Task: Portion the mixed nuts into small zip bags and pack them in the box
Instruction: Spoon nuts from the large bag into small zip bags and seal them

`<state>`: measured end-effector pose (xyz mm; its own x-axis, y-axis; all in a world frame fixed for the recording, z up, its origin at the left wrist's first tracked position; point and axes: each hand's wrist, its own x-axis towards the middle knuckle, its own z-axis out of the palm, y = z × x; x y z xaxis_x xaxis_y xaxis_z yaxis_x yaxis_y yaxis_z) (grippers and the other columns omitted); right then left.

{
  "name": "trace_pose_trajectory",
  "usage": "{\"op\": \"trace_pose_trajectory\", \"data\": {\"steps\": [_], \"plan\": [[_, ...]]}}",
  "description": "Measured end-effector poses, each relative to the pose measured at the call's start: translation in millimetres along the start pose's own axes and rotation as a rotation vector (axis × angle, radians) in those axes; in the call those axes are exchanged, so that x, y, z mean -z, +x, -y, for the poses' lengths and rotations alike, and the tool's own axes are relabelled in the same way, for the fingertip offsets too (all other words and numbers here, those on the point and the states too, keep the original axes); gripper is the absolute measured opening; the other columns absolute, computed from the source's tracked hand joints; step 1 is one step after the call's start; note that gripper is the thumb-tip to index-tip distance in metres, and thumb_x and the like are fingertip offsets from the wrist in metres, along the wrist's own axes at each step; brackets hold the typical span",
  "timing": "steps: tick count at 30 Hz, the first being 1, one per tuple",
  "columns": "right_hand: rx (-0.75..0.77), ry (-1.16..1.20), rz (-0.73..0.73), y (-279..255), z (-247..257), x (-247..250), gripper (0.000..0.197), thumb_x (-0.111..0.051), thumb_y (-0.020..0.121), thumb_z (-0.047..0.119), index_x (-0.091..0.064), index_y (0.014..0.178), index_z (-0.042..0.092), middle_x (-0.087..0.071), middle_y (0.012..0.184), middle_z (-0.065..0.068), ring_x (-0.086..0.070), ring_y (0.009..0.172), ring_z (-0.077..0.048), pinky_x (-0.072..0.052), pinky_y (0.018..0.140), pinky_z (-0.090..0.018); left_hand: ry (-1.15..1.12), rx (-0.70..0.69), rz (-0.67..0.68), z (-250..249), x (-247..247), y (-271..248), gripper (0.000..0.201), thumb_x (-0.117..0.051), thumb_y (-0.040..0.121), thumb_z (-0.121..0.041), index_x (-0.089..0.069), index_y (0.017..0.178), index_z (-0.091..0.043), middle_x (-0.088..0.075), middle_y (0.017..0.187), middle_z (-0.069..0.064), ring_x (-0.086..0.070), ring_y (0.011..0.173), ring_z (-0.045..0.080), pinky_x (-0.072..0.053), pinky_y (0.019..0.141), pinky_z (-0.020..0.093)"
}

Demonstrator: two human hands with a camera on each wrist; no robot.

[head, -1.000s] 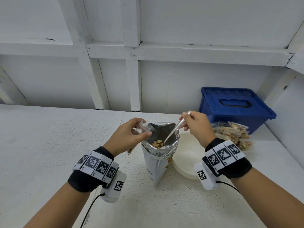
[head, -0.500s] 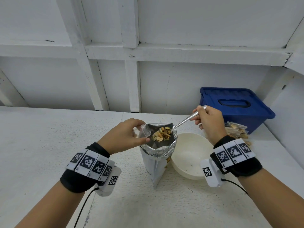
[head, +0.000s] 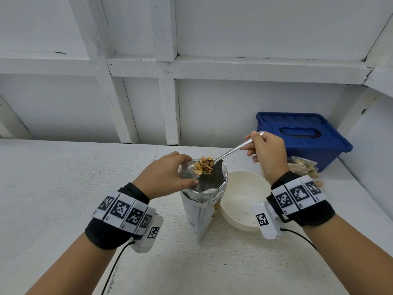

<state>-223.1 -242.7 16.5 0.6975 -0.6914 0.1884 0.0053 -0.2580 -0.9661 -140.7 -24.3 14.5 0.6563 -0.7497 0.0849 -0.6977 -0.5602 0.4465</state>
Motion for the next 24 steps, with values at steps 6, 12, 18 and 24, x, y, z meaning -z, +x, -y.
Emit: {"op": "trace_pose_trajectory", "data": {"steps": [6,12,18,24], "plan": [[0.034,-0.018,0.013,-4.2,3.8,-6.2,0.026,-0.043,0.096,0.016,-0.059,0.075,0.014,-0.063,0.065,-0.004,-0.052,0.052,-0.006,-0.039,0.047,-0.016,-0.037,0.019,-0.021,-0.3,-3.9,1.8,0.059,-0.067,0.078,-0.045,-0.049,0.128,-0.018,-0.053,0.116,-0.003,-0.045,0.091,0.009,-0.042,0.081,0.023],[0.219,-0.088,0.041,-11.8,27.2,-15.6,0.023,-0.043,0.097,0.014,-0.059,0.081,0.009,-0.059,0.066,0.0,-0.056,0.049,0.006,-0.04,0.045,-0.008,-0.156,0.037,-0.084,2.7,-11.3,1.8,0.058,-0.069,0.078,-0.041,-0.05,0.126,-0.017,-0.054,0.111,-0.004,-0.048,0.089,0.009,-0.038,0.07,0.015],[0.599,-0.231,0.06,-16.5,57.2,-29.5,0.021,-0.047,0.096,0.019,-0.062,0.085,0.01,-0.059,0.064,0.013,-0.063,0.06,-0.007,-0.052,0.056,-0.021,-0.429,0.102,-0.2,10.3,-17.3,-4.3,0.04,-0.072,0.077,-0.032,-0.052,0.112,-0.026,-0.057,0.101,-0.011,-0.05,0.087,-0.004,-0.038,0.071,0.009],[0.73,-0.182,0.013,-13.6,67.7,-21.7,0.028,-0.042,0.092,0.031,-0.062,0.089,0.012,-0.058,0.069,0.016,-0.065,0.066,-0.008,-0.054,0.055,-0.03,-0.49,0.155,-0.226,21.5,-18.1,-8.3,0.037,-0.071,0.078,-0.032,-0.051,0.109,-0.029,-0.06,0.096,-0.014,-0.055,0.087,0.0,-0.041,0.068,0.012]]}}
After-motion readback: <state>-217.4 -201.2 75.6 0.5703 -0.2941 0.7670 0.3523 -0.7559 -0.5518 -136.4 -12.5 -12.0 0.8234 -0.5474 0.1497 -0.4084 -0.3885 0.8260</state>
